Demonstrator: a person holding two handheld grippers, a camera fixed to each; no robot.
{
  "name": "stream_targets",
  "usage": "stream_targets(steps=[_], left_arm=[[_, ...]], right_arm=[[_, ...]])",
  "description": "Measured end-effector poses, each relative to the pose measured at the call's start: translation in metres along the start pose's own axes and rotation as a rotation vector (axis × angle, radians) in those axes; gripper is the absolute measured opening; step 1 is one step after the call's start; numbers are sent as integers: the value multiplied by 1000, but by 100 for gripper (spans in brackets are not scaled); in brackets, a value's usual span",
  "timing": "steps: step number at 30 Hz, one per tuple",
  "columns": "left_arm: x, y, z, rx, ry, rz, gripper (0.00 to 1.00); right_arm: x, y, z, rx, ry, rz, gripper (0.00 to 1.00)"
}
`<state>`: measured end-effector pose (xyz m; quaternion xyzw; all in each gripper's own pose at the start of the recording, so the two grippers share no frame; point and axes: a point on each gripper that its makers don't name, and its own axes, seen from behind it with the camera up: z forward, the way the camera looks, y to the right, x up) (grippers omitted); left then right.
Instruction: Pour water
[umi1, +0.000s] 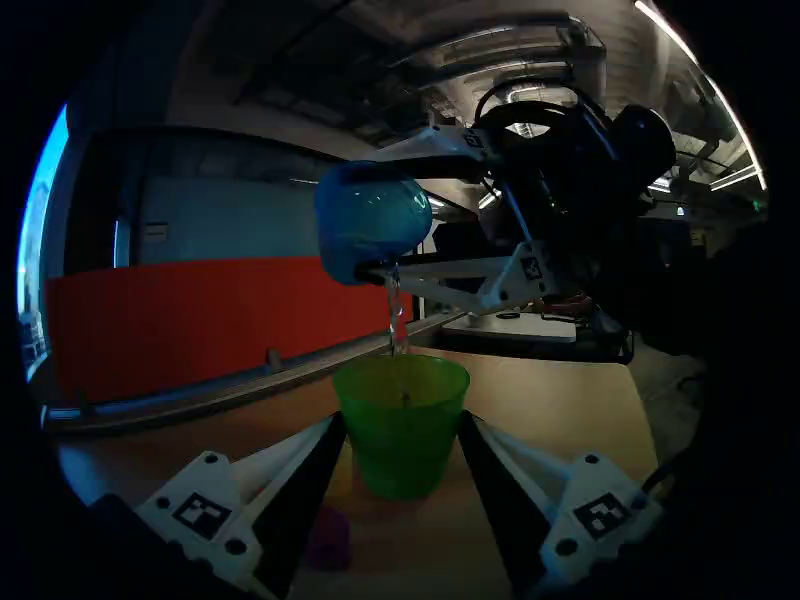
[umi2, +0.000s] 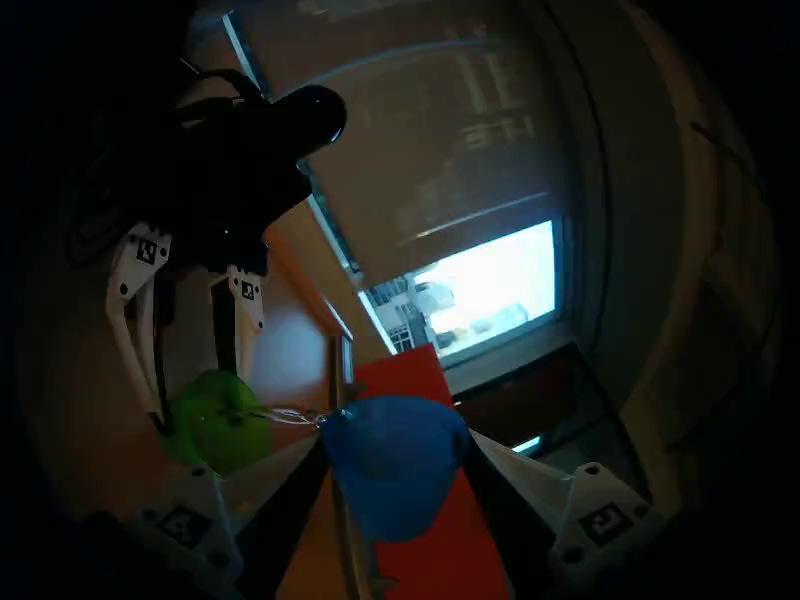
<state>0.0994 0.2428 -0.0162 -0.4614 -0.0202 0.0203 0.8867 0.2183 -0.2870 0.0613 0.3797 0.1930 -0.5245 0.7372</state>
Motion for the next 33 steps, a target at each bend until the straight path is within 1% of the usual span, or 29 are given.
stream_targets(steps=[9,21,33], left_arm=[[1,1,0,0,1,-1,81],[-2,1,2,-4,-3,0,81],[-1,2,4,-5,-2,4,81]], right_arm=[[0,6,-1,-14,0,-12,91],[-3,8,0,-25,-5,-39,91],[-3,12,0,-34,-11,-81,91]])
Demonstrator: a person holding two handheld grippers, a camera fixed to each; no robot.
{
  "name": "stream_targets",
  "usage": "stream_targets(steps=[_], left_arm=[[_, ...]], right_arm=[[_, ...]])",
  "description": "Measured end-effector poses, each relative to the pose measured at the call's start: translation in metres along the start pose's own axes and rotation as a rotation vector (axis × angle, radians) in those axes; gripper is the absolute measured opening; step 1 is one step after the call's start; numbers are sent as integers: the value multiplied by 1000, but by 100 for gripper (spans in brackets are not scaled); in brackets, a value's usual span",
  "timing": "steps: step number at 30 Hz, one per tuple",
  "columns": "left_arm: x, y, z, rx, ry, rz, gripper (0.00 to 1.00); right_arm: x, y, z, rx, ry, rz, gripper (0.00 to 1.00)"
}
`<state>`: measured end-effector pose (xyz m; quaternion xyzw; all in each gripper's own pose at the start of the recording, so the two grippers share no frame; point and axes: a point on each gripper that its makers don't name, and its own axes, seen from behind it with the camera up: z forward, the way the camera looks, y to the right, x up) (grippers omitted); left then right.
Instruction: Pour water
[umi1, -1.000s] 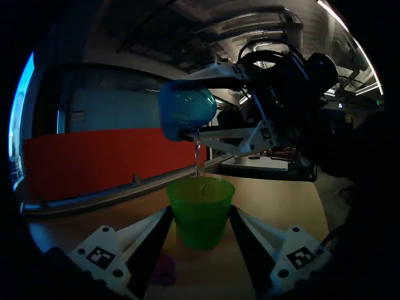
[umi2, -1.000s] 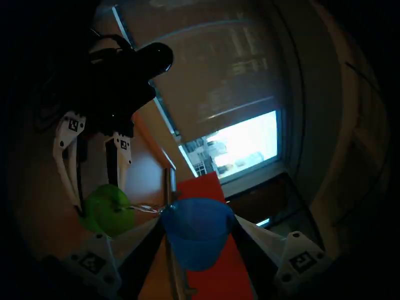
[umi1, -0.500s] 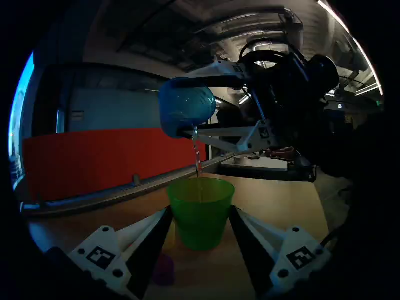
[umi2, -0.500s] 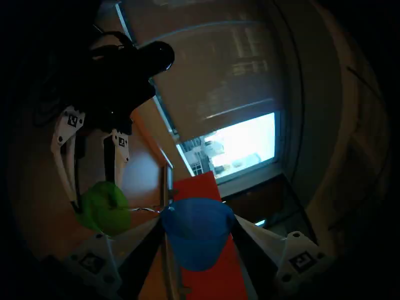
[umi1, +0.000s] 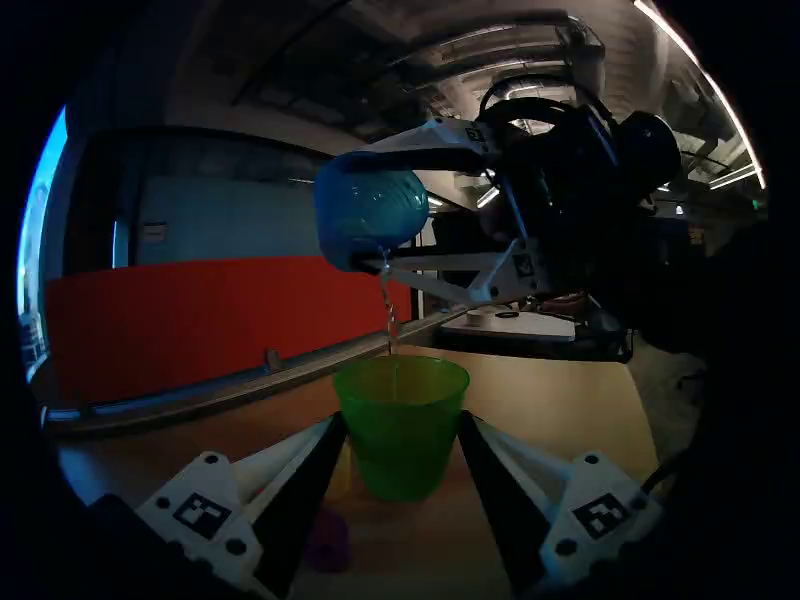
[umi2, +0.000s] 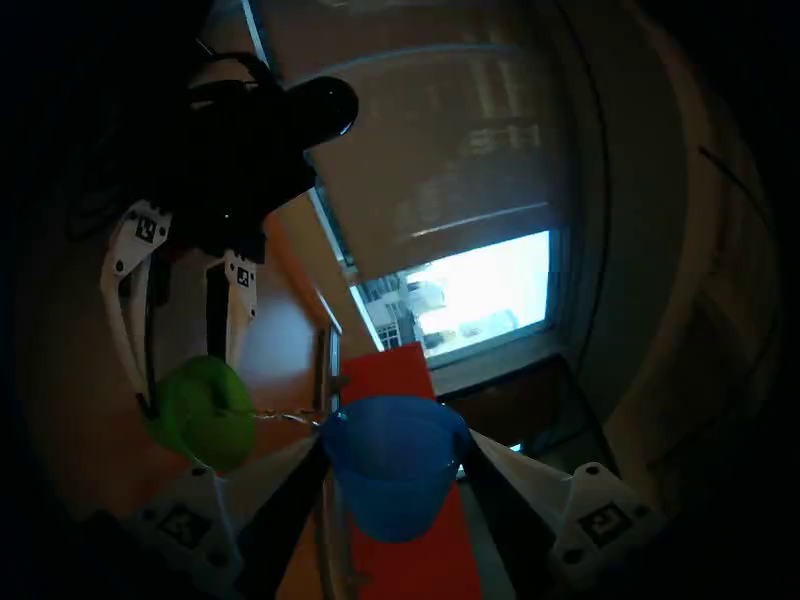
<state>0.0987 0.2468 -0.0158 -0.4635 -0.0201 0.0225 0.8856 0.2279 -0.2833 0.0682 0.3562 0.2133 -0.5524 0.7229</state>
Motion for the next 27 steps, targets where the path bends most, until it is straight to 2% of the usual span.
stream_targets(steps=[27], left_arm=[[5,2,-2,-3,7,5,81]], right_arm=[[2,6,1,-16,-5,-98,91]])
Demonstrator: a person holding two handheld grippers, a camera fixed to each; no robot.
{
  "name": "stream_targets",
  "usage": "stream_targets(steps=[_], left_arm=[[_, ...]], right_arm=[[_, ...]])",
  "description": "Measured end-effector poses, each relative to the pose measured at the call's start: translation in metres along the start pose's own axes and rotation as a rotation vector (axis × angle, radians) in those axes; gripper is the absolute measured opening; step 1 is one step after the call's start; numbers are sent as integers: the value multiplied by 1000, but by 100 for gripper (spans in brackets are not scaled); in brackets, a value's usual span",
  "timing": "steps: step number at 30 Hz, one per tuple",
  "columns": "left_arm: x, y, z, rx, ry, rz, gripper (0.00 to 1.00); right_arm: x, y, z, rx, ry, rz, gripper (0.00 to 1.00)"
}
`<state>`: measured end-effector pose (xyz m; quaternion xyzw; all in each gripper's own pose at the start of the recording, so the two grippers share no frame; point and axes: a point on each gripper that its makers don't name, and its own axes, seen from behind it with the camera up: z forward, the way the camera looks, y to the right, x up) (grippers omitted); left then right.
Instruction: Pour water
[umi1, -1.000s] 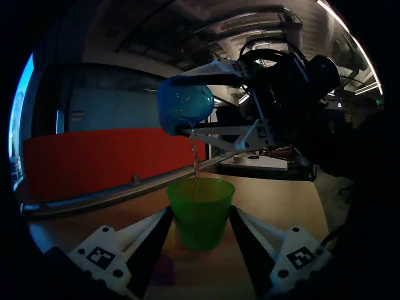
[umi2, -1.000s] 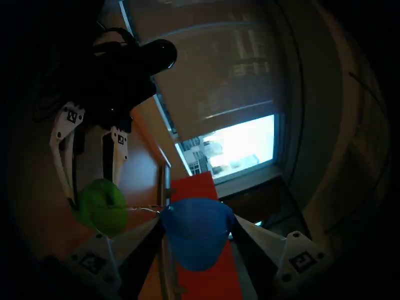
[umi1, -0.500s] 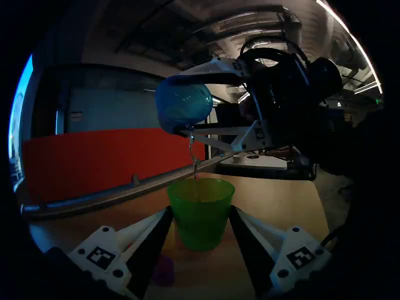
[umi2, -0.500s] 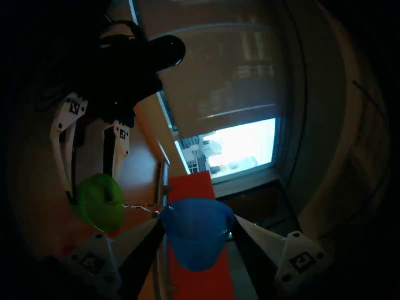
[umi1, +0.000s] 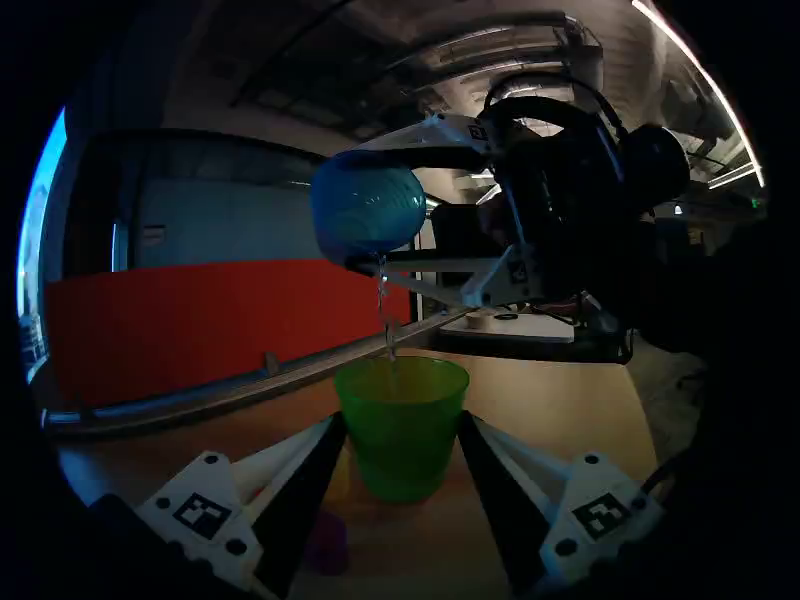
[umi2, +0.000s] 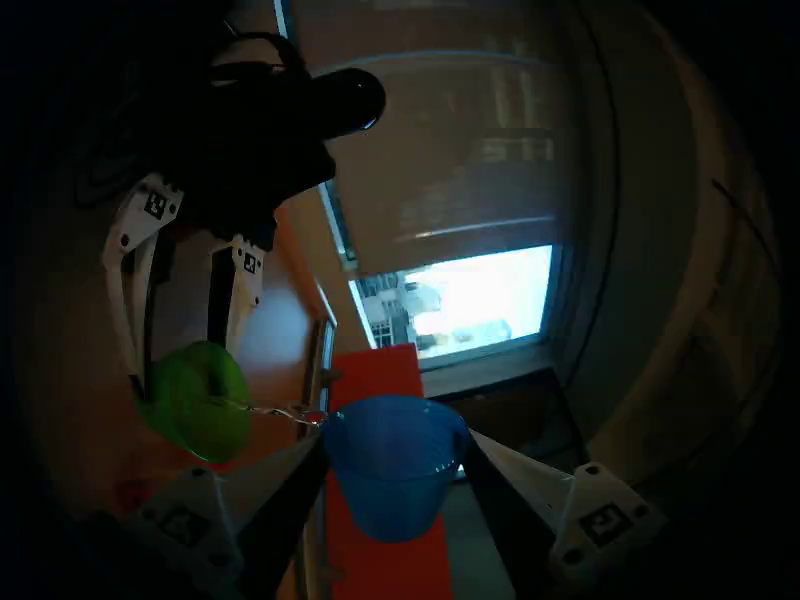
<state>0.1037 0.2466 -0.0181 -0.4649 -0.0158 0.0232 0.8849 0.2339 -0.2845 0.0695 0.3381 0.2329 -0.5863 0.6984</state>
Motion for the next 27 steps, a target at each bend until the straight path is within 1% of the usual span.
stream_targets(steps=[15,27], left_arm=[[-1,0,0,3,2,2,81],[-3,0,0,2,4,-1,81]], right_arm=[[2,7,1,-15,-1,-51,91],[4,8,1,-18,-3,-93,91]])
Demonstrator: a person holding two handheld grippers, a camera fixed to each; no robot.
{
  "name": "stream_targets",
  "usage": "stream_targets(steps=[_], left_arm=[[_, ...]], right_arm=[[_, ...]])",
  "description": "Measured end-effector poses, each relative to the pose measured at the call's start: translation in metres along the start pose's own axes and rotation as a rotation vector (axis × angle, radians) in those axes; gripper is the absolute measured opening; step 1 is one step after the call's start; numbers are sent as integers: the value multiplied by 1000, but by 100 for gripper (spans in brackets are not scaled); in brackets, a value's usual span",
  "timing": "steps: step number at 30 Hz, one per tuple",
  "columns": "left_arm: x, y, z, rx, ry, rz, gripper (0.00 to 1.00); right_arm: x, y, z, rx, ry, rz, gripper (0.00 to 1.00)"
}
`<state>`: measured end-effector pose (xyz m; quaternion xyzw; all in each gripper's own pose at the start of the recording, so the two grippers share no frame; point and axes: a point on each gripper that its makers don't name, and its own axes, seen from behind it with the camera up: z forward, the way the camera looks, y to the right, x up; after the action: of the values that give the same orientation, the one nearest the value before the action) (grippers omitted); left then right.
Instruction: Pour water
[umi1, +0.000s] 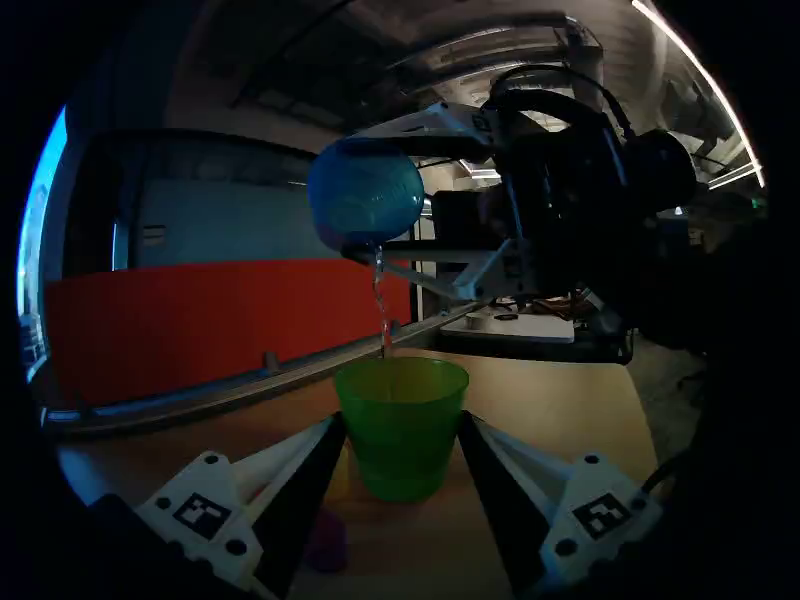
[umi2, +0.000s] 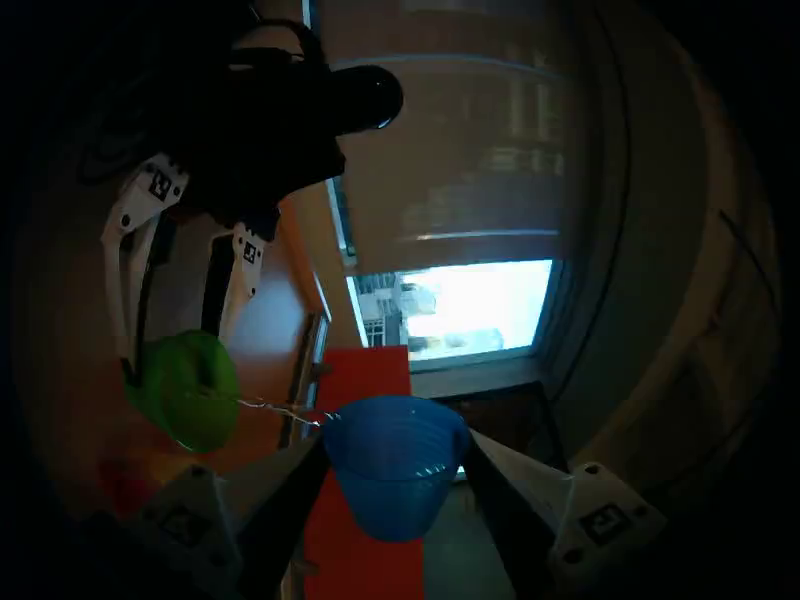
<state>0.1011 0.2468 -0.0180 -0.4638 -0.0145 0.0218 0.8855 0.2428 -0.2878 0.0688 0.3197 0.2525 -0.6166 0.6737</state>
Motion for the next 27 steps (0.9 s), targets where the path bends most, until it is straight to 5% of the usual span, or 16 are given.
stream_targets(steps=[27], left_arm=[[1,-3,0,7,9,-5,81]], right_arm=[[8,3,4,-12,1,-123,91]])
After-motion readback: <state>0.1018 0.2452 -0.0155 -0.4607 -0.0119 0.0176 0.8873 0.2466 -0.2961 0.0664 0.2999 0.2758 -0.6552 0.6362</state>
